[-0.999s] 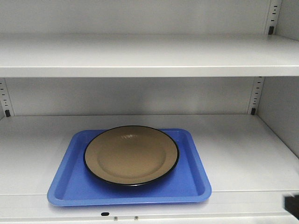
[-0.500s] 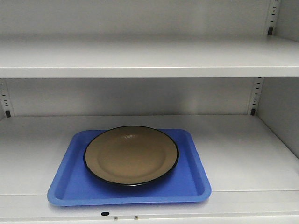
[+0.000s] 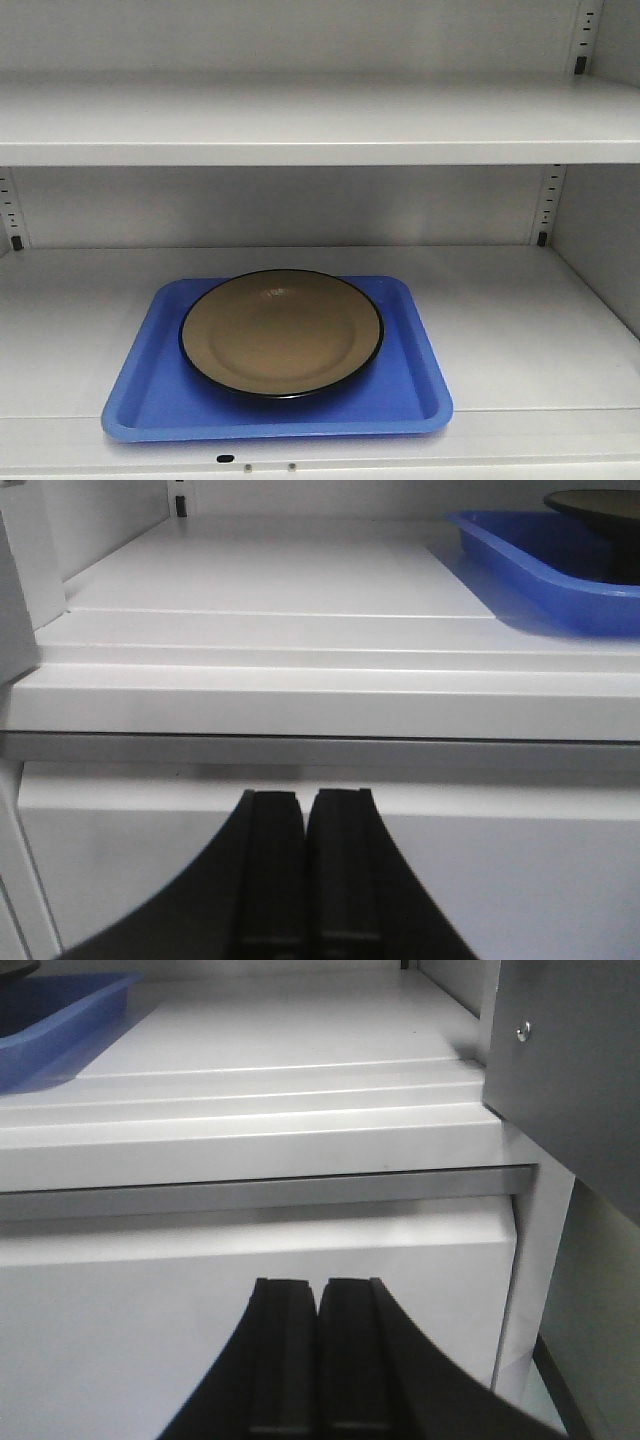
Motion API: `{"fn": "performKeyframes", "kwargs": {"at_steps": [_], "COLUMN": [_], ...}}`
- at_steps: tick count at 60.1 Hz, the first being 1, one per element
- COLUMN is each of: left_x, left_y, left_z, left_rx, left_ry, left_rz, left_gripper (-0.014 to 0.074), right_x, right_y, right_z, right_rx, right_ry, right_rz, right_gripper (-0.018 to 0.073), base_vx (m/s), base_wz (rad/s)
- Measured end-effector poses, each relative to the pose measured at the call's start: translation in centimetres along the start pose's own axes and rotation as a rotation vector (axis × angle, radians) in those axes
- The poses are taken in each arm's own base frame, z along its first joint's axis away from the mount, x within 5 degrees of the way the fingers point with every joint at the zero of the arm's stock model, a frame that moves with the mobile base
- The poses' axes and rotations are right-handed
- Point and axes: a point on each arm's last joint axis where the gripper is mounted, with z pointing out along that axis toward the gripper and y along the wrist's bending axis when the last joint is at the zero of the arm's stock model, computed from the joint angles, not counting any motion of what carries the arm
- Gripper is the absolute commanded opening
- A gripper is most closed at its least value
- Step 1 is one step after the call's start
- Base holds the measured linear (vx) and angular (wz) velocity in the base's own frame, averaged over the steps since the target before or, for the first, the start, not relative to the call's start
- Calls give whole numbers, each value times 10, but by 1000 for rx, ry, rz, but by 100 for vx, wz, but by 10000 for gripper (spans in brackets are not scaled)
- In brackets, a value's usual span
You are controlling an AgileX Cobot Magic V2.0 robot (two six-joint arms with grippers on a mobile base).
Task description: Place disk in tray to left cabinet
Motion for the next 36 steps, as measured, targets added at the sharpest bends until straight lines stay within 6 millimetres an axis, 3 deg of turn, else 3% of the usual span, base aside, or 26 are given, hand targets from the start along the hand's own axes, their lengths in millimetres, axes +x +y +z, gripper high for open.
{"fn": "performKeyframes", "kwargs": {"at_steps": [36], "left_x": [0], "left_y": [0], "left_z": [0], "left_rx": [0], "left_ry": [0], "left_rz": [0], "left_gripper": [-6], "right_x": [0], "right_y": [0], "right_z": [0], "right_rx": [0], "right_ry": [0], "right_rz": [0], "right_gripper": [-8], "base_vx": [0], "base_wz": [0]}}
